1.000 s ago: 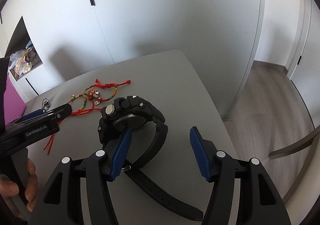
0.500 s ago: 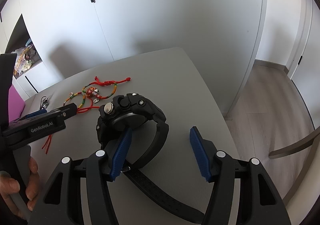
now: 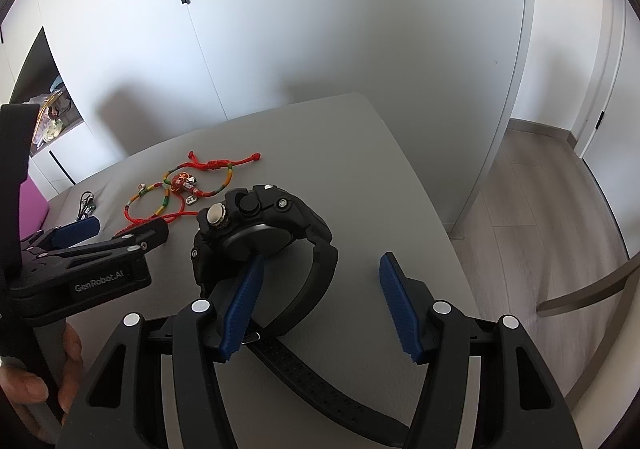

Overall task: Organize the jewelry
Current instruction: 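Grasp red braided cord bracelet with left tool while right tool holds the watch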

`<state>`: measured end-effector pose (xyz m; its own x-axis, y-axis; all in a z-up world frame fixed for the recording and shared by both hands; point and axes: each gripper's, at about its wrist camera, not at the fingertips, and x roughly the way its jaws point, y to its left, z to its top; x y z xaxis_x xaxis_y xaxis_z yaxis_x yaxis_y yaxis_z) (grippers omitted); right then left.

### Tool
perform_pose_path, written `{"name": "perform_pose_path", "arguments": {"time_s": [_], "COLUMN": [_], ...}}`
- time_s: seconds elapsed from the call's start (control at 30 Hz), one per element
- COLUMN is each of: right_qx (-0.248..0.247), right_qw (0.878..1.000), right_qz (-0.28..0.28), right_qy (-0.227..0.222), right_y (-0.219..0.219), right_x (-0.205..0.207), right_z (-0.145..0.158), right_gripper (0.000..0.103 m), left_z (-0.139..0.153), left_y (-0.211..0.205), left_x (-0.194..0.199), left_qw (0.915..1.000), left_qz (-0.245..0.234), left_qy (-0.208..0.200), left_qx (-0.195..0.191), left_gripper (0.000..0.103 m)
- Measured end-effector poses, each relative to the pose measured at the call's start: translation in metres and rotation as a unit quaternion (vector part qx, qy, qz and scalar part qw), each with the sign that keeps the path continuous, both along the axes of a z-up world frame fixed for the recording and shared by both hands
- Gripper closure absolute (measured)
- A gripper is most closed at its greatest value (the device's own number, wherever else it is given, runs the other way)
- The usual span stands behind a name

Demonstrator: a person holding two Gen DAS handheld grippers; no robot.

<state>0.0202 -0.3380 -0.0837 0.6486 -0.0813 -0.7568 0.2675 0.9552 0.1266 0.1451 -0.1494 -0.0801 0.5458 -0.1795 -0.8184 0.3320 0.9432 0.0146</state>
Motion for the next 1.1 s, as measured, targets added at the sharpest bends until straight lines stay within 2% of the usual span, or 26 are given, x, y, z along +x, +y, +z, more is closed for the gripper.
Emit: {"name": "perform_pose_path", "arguments": {"time_s": [0.3,0.7,0.8,0.9,1.0,1.1], "right_qx": [-0.003,-0.039,-0.044,-0.050,-0.055,-0.058], "right_qw": [1.000,0.999,0.999,0.999,0.998,0.998], "right_qz": [0.000,-0.001,0.001,0.009,0.019,0.019], "right_qy": [0.003,0.019,0.021,0.020,0.018,0.016], "right_y": [0.002,0.014,0.016,0.022,0.031,0.036], "right_x": [0.000,0.001,0.003,0.003,0.003,0.001], "right_z": [-0.002,-0.003,-0.002,0.000,0.002,0.003], "right_gripper": [0.045,0.045,0.047,0.056,0.069,0.070], "left_z": [-0.003,-0.004,-0.002,0.000,0.002,0.004], "left_y": [-0.002,0.003,0.002,0.001,0.001,0.003], "left_x": [0.004,0.005,0.003,0.000,-0.004,-0.007], "left_qw": [1.0000,1.0000,0.9999,0.9998,0.9996,0.9994], "left_qz": [0.001,0.000,-0.007,-0.015,-0.020,-0.021], "left_qy": [0.005,0.004,0.000,-0.007,-0.015,-0.022], "left_qx": [-0.006,-0.008,-0.008,-0.010,-0.011,-0.016], "left_gripper": [0.005,0.008,0.014,0.022,0.036,0.056]}}
